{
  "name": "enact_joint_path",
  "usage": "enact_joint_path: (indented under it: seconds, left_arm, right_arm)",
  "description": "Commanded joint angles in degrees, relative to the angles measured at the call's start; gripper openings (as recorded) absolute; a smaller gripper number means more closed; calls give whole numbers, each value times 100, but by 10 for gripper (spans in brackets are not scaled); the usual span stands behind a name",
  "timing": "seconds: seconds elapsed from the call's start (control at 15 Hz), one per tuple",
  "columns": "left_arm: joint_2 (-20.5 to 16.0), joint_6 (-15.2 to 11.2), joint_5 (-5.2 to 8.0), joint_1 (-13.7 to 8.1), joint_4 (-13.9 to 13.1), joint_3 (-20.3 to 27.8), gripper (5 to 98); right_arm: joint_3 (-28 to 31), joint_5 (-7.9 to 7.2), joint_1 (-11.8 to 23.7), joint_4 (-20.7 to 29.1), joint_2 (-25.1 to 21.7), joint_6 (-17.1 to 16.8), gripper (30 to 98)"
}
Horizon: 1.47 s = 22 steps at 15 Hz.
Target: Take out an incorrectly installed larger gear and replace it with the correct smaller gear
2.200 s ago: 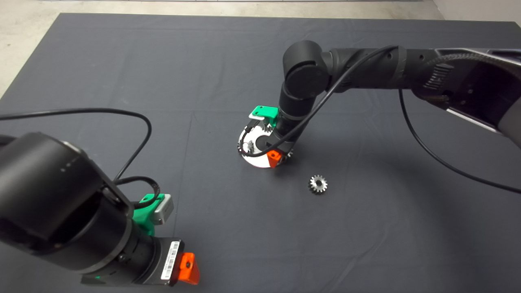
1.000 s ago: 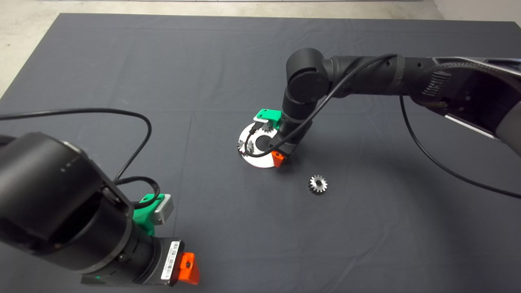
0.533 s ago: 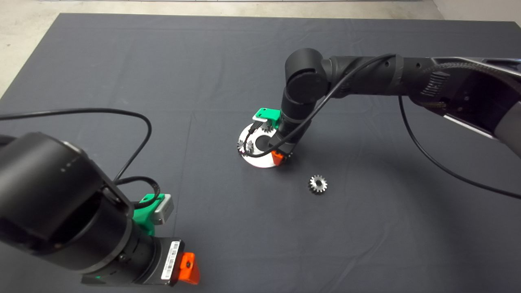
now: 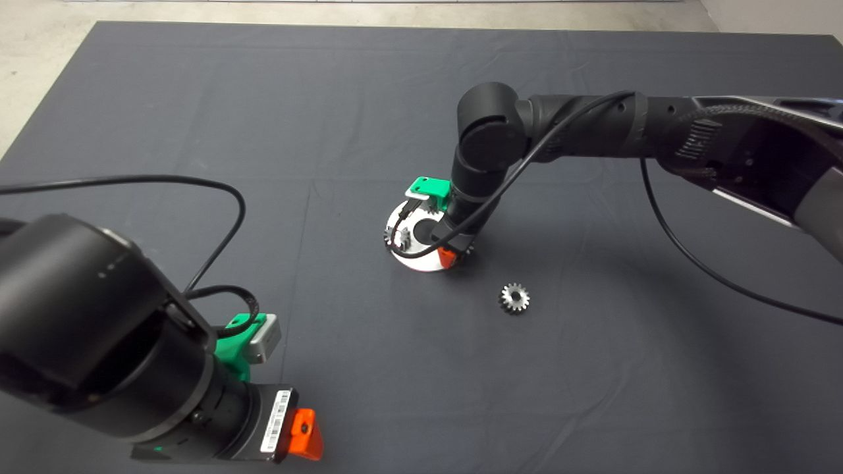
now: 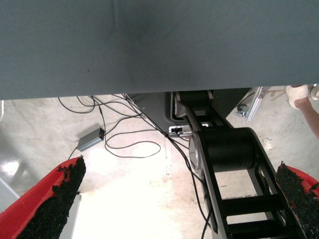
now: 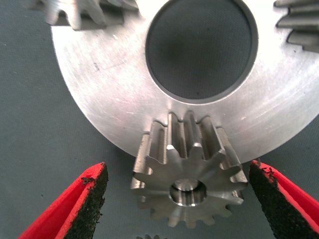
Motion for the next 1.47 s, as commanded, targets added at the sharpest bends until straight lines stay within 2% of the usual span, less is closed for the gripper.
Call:
enact_joint_path:
  seconds: [0.0,0.2,0.93,1.4]
  left_arm:
    - [1,-48,-3,-77,-74,125,982]
    - [1,-48,-3,-77,-74,125,982]
    - [-7,-48,-3,-77,-74,125,982]
    - [-25,-48,-3,-77,-74,125,982]
  right_arm:
    - [41,-637,107,-189,59,-19,751]
    - [41,-637,107,-198,112,-19,698]
    - [15,-645,45,-220,156,-50,698]
    - [-38,-645,-42,-356,126,-312,698]
